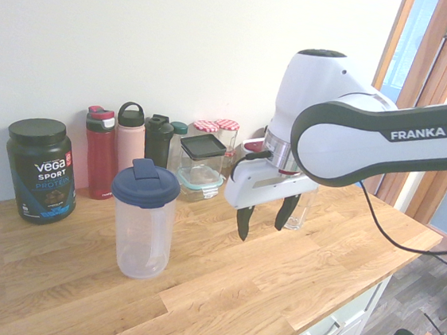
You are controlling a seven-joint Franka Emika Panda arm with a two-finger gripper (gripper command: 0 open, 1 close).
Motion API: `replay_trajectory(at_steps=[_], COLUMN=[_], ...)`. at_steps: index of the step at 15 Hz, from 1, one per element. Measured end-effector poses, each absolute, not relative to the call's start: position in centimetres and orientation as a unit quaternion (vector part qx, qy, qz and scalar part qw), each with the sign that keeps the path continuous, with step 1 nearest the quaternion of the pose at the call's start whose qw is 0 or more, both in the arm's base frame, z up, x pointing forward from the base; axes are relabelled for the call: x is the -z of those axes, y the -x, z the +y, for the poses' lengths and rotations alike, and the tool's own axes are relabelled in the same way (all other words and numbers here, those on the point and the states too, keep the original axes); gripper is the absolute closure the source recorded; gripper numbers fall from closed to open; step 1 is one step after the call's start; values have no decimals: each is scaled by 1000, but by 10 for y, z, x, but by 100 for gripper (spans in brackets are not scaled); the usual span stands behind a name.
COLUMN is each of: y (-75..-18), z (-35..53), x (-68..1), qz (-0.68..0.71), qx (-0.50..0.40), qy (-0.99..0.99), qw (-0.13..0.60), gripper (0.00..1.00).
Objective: Pour me some water
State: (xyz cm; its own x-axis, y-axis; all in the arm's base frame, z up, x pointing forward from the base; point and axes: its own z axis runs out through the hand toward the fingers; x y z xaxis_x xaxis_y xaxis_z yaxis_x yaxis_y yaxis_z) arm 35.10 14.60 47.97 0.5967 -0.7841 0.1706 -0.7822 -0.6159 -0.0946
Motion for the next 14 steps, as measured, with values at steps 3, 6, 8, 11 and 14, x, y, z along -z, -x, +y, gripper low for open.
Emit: replay_trajectory(at_steps=[3,6,8,11,14], y=[-337,-341,-349,-360,-379], z=[209,247,263,287,301], x=[-498,-507,-504,-496,-480], qz=[434,433,431,430,432], qx=[131,149,155,166,180], qy=[891,888,888,886,883], qw=[19,34,39,46,48], gripper=[0,0,0,0,0])
